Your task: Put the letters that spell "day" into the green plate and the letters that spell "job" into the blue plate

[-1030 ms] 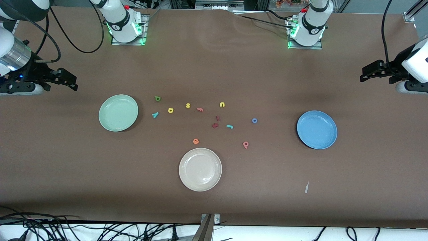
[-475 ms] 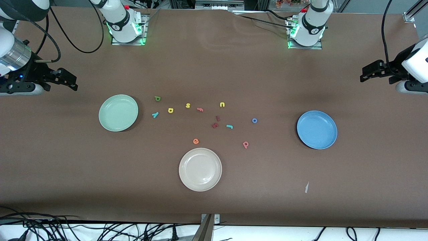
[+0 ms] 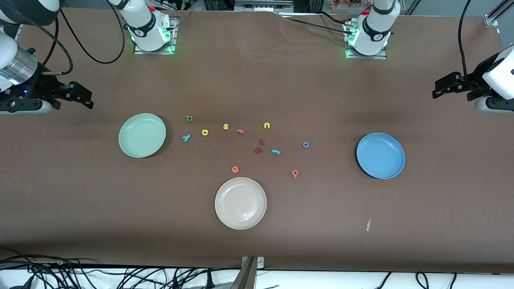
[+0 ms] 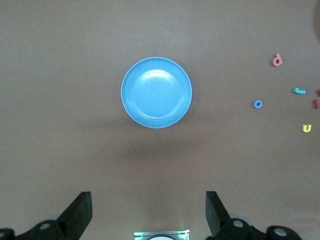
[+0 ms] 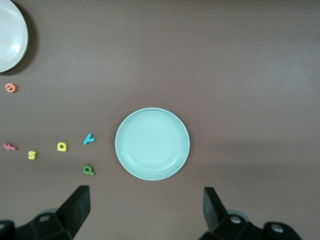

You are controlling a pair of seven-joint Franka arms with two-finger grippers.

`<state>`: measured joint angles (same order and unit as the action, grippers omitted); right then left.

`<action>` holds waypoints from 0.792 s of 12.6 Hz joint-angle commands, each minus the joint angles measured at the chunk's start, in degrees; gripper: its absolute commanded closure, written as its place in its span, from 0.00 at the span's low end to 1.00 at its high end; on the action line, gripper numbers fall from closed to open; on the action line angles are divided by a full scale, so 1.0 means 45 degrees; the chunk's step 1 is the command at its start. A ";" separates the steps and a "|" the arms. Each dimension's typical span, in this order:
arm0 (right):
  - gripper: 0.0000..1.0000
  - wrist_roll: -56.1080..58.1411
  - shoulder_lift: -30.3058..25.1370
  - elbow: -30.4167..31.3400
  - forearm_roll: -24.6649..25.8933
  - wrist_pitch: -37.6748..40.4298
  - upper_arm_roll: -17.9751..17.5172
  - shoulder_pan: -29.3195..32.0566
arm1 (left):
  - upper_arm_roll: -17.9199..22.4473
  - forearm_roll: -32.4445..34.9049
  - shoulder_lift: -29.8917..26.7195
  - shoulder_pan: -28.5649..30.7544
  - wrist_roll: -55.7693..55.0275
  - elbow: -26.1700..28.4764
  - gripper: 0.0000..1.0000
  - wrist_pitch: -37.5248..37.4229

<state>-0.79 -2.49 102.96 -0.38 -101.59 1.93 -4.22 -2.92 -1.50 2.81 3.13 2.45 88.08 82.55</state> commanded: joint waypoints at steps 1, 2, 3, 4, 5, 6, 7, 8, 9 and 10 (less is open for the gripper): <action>0.00 0.0137 0.0124 -0.0282 -0.0032 0.0252 0.0021 0.0001 | -0.0034 0.0237 0.0158 0.0027 0.0238 -0.0355 0.00 -0.0258; 0.00 0.0137 0.0124 -0.0282 -0.0032 0.0252 0.0021 0.0001 | -0.0034 0.0256 0.0158 0.0027 0.0238 -0.0355 0.00 -0.0258; 0.00 0.0137 0.0124 -0.0282 -0.0032 0.0252 0.0021 0.0001 | -0.0034 0.0256 0.0158 0.0027 0.0238 -0.0355 0.00 -0.0277; 0.00 0.0137 0.0124 -0.0282 -0.0032 0.0252 0.0021 0.0001 | -0.0034 0.0237 0.0158 0.0027 0.0238 -0.0355 0.00 -0.0258; 0.00 0.0060 0.0124 -0.0282 -0.0032 0.0252 0.0021 0.0001 | -0.0034 0.0236 0.0158 0.0027 0.0238 -0.0355 0.00 -0.0277; 0.00 0.0020 0.0124 -0.0263 -0.0071 0.0252 0.0021 0.0001 | -0.0034 0.0236 0.0158 0.0027 0.0238 -0.0355 0.00 -0.0258; 0.00 -0.0019 0.0124 -0.0282 -0.0071 0.0252 0.0021 0.0001 | -0.0034 0.0236 0.0158 0.0027 0.0238 -0.0355 0.00 -0.0277; 0.00 -0.0019 0.0221 -0.0282 -0.0110 0.0252 0.0021 0.0039 | -0.0034 0.0256 0.0158 0.0027 0.0238 -0.0355 0.00 -0.0258; 0.00 0.0000 0.0241 -0.0263 -0.0129 0.0271 0.0059 0.0059 | -0.0034 0.0256 0.0158 0.0027 0.0238 -0.0355 0.00 -0.0277; 0.00 -0.0039 0.0319 -0.0282 -0.0110 0.0407 0.0060 0.0040 | -0.0034 0.0237 0.0158 0.0027 0.0238 -0.0355 0.00 -0.0258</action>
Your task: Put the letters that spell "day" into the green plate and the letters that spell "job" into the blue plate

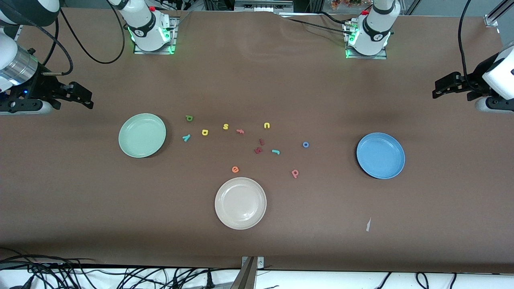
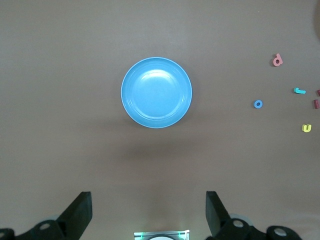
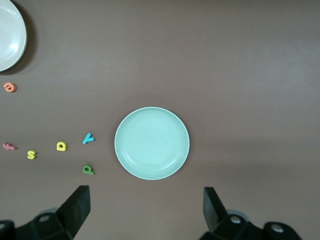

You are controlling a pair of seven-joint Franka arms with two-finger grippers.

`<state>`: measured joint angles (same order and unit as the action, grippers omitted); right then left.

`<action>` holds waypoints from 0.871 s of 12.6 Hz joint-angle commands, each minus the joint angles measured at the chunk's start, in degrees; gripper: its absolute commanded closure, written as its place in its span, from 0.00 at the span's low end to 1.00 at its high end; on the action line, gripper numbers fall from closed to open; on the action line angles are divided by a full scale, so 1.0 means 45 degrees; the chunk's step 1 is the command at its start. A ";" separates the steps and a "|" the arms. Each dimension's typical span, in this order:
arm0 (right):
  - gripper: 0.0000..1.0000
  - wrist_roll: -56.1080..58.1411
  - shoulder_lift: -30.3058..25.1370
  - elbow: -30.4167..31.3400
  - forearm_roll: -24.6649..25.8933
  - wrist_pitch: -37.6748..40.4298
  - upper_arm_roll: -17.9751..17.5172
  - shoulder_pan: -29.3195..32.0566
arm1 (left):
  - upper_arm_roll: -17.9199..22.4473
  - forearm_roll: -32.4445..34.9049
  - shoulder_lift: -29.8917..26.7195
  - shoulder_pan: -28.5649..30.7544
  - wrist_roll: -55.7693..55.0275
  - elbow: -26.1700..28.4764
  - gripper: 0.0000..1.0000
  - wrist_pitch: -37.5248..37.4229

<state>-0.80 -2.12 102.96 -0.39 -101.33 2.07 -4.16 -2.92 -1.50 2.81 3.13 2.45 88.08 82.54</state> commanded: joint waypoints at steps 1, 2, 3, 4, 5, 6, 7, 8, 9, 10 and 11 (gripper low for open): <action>0.00 -0.0057 0.0257 -0.0282 -0.0110 0.0350 0.0009 0.0006 | -0.0034 0.0236 0.0156 0.0027 0.0237 -0.0355 0.00 -0.0257; 0.00 -0.0057 0.0257 -0.0282 -0.0129 0.0350 0.0008 0.0006 | -0.0034 0.0256 0.0156 0.0027 0.0237 -0.0355 0.00 -0.0257; 0.00 -0.0057 0.0257 -0.0302 -0.0129 0.0369 0.0008 0.0006 | -0.0034 0.0256 0.0156 0.0027 0.0237 -0.0355 0.00 -0.0257; 0.00 0.0001 0.0257 -0.0283 -0.0110 0.0369 -0.0011 0.0006 | -0.0034 0.0256 0.0156 0.0027 0.0237 -0.0355 0.00 -0.0277; 0.00 0.0020 0.0257 -0.0282 -0.0110 0.0466 -0.0030 -0.0014 | -0.0034 0.0256 0.0156 0.0027 0.0237 -0.0355 0.00 -0.0258; 0.00 0.0021 0.0276 -0.0282 -0.0110 0.0679 -0.0011 -0.0014 | -0.0034 0.0237 0.0156 0.0027 0.0237 -0.0355 0.00 -0.0257; 0.00 -0.0037 0.0315 -0.0282 -0.0052 0.0894 -0.0030 -0.0033 | -0.0034 0.0256 0.0156 0.0027 0.0237 -0.0355 0.00 -0.0257; 0.00 -0.0077 0.0335 -0.0282 0.0026 0.0858 -0.0031 -0.0053 | -0.0034 0.0256 0.0156 0.0027 0.0237 -0.0355 0.00 -0.0277; 0.00 -0.0038 0.0606 -0.0282 0.0027 0.0915 -0.0050 -0.0072 | -0.0034 0.0256 0.0156 0.0027 0.0237 -0.0336 0.00 -0.0258; 0.00 0.0039 0.0744 -0.0224 0.0008 0.1225 -0.0069 -0.0131 | -0.0034 0.0237 0.0156 0.0027 0.0237 -0.0355 0.00 -0.0257; 0.00 -0.0076 0.0880 -0.0224 0.0027 0.1635 -0.0050 -0.0344 | -0.0034 0.0236 0.0156 0.0027 0.0237 -0.0336 0.00 -0.0257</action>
<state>-0.80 0.04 103.00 -0.38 -96.72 1.95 -4.59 -2.92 -1.50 2.82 3.13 2.45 88.08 82.54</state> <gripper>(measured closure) 0.000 0.000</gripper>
